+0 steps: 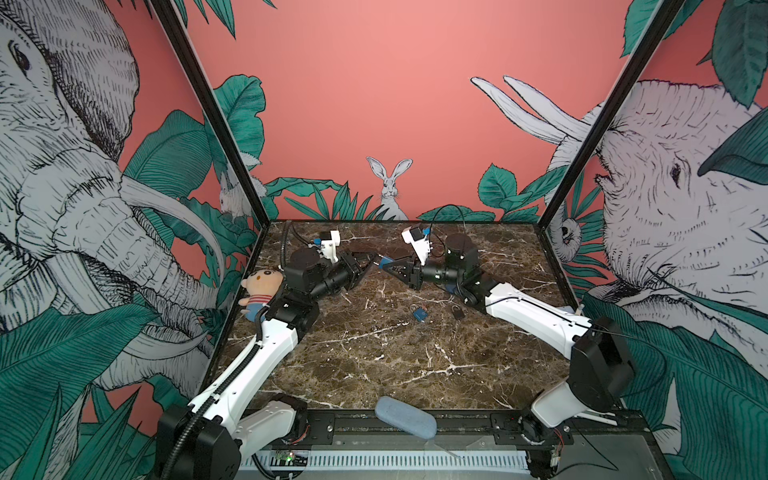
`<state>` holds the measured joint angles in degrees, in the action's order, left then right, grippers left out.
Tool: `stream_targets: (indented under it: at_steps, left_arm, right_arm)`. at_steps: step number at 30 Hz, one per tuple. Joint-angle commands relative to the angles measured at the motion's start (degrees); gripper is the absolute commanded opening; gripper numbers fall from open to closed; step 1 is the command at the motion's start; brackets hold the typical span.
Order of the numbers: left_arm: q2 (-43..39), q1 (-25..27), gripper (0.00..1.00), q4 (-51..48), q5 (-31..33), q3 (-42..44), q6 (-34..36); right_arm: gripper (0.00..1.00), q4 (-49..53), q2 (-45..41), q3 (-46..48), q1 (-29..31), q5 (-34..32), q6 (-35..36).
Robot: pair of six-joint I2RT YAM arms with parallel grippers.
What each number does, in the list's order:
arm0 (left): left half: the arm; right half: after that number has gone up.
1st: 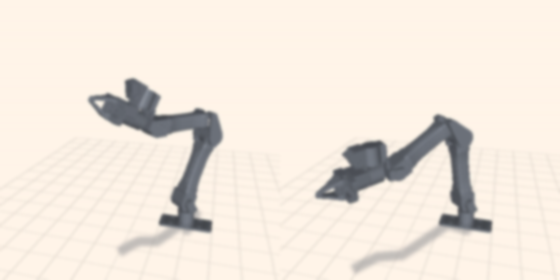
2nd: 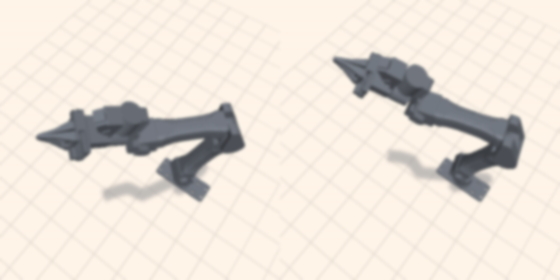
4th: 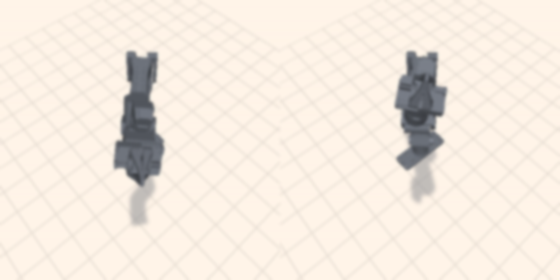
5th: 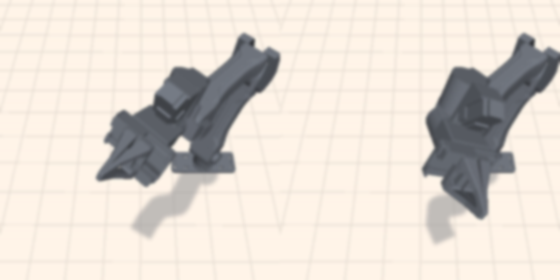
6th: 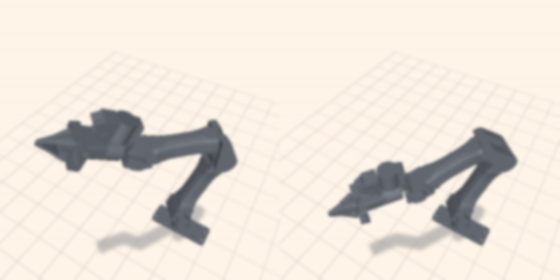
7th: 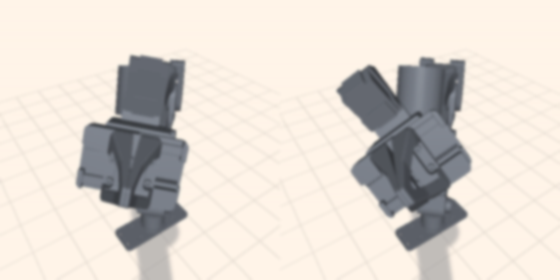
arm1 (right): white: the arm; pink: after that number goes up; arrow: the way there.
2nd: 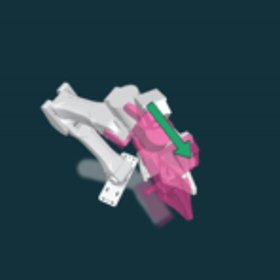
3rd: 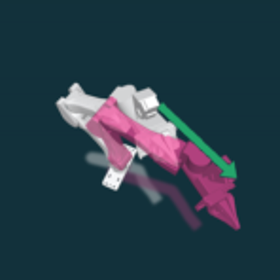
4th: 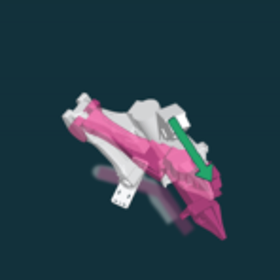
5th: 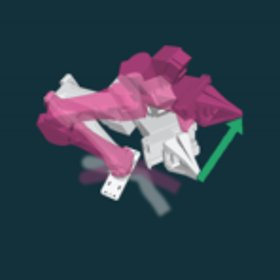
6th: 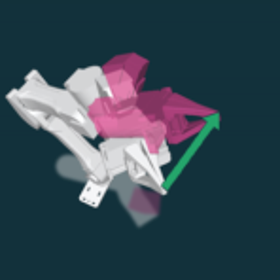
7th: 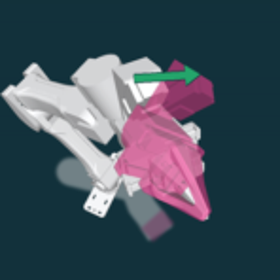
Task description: Lock with the key
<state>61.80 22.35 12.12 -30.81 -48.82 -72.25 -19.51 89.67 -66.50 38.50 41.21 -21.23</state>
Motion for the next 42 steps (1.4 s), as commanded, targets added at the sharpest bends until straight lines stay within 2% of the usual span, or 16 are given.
stream_targets:
  at_steps: [1,7,10,13,18,23,28,35,38,42]
  left_arm:
    - [-1.21,0.38,0.00,3.26,-0.44,-0.43,0.26]
    - [-1.39,0.43,0.00,3.22,0.09,0.39,0.35]
    - [-1.82,0.37,0.00,0.73,0.89,-0.25,2.78]
    - [-2.20,0.31,0.31,-5.68,2.03,-2.33,8.13]
    - [-3.57,-1.04,0.40,-10.42,2.71,-4.18,12.19]
    - [-4.18,-3.96,0.42,-13.84,0.13,-4.95,15.60]
    - [-2.78,-4.74,0.41,-20.37,-2.40,-6.27,22.46]
    - [-2.38,-4.80,0.39,-17.56,-8.14,-4.15,26.08]
    - [-2.33,-4.77,0.38,-15.51,-9.79,-3.15,26.08]
    - [-2.14,-4.79,0.36,-13.97,-11.08,-2.60,25.89]
  right_arm:
    - [0.00,-2.98,0.09,-1.44,0.00,-0.59,-1.55]
    - [0.00,-3.48,-0.28,-0.99,-0.08,0.45,-4.28]
    - [0.00,-0.50,-0.20,-1.79,-0.02,0.00,-5.61]
    - [0.00,5.72,-0.24,-3.36,-0.16,-1.95,-6.34]
    - [0.00,11.34,-0.97,-4.16,-0.45,-1.86,-9.36]
    - [0.00,12.47,-2.44,-3.29,-0.84,-0.34,-11.02]
    - [0.00,10.25,-2.86,-2.36,-1.15,2.38,-14.69]
    - [0.00,2.07,-1.23,-1.23,-1.83,8.61,-23.06]
    - [0.00,-4.12,-0.48,-0.08,-2.09,10.96,-28.04]
    - [0.00,-7.56,0.28,0.29,-2.20,12.65,-31.13]
